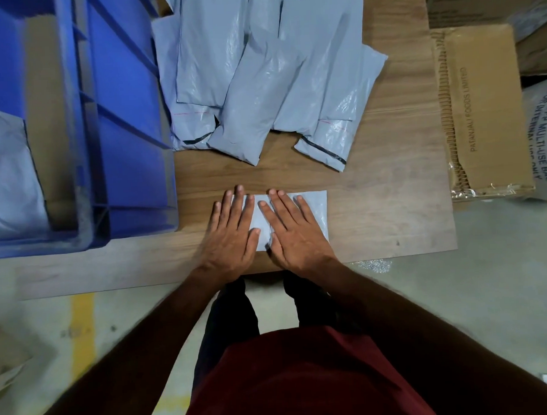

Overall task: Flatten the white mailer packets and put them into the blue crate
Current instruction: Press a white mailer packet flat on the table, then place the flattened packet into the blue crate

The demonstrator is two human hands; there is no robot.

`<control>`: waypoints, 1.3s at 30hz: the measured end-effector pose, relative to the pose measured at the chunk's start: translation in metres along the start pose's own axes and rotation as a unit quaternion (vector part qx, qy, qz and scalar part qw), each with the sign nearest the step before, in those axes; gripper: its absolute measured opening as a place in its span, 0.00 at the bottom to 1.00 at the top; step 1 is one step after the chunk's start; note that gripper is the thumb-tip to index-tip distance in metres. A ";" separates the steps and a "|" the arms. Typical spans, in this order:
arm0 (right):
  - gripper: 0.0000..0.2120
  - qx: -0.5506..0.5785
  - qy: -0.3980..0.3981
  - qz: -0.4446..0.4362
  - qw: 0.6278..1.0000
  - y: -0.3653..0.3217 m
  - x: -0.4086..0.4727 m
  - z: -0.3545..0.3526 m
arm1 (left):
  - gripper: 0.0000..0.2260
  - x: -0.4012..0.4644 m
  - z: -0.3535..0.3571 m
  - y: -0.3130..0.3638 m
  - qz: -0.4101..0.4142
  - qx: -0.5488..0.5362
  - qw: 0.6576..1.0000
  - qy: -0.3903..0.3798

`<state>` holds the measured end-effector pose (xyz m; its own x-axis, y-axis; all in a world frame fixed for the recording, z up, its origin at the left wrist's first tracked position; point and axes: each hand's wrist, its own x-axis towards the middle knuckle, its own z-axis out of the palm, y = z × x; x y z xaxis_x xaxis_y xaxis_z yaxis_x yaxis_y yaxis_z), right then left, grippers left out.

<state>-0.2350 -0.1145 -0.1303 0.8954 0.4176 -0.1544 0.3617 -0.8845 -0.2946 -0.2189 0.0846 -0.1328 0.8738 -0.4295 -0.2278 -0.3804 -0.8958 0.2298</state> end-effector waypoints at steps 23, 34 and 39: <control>0.36 -0.008 0.055 0.028 0.998 0.013 -0.023 -0.095 | 0.35 0.012 -0.114 0.028 0.082 0.148 0.986 0.005; 0.33 0.022 0.165 0.020 0.986 -0.002 0.023 -0.207 | 0.32 0.034 -0.236 0.038 0.072 0.180 0.963 0.186; 0.34 0.037 0.203 0.005 0.979 -0.038 0.060 -0.242 | 0.29 0.024 -0.290 0.001 0.083 0.207 0.953 0.206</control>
<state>-0.1319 -0.1062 0.1003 0.9333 0.2797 0.2251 0.3468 -0.8645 -0.3639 -0.1103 0.1070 0.1366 0.8033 -0.5643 0.1903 -0.5361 -0.8244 -0.1818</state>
